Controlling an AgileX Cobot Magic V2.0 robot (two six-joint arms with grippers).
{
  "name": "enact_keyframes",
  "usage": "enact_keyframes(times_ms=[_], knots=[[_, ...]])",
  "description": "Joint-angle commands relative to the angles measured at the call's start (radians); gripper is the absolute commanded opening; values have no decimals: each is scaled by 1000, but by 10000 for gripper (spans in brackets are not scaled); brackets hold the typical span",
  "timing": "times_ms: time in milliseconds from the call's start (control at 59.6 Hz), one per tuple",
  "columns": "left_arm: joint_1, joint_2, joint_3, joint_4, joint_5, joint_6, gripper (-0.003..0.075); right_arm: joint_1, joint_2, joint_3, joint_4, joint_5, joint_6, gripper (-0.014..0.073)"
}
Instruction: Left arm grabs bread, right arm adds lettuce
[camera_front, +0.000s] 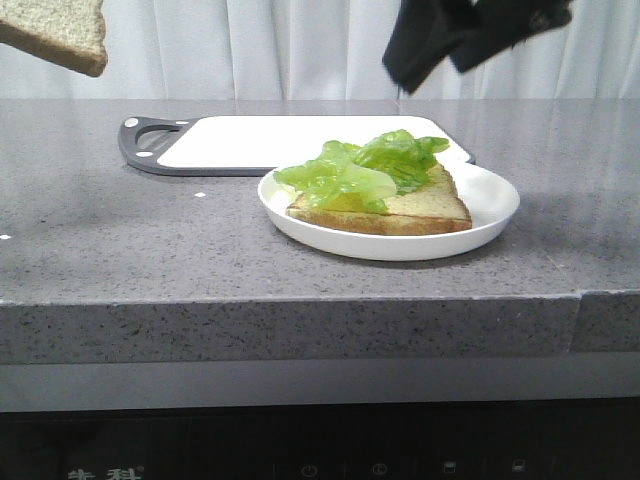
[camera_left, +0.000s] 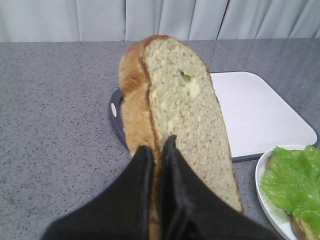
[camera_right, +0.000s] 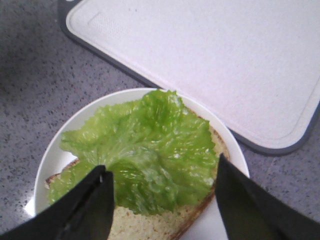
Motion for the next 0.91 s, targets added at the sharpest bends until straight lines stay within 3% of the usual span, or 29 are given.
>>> enact_keyframes(times_ms=[0,151,269,403,487,554,672,890], knots=[[-1,-16,-31,-18,-55,-8,-21,0,-107,-22,-7,-63,-1,405],[-1,0,-54,-71,18,-8,-21,0,-251,66,-7,-75,-1,126],[-1,63,-128,-160,154,-8,-21,0,-374,156,-7,-105,-1,-78],[-1,173,-222,-343,261,50,-20,0,-508,255,-7,-129,-1,-59],[-1,259,-287,-570,350,196,-20,0,-602,317,-7,-133,0,-59],[-1,338,-338,-851,463,372,-20,0,-678,363,-7,-116,2,-59],[-3,466,-390,-1133,591,513,-20,0,-755,418,-7,-86,8,-59],[-4,667,-457,-1226,677,523,-20,0,-796,440,-7,-66,13,-59]])
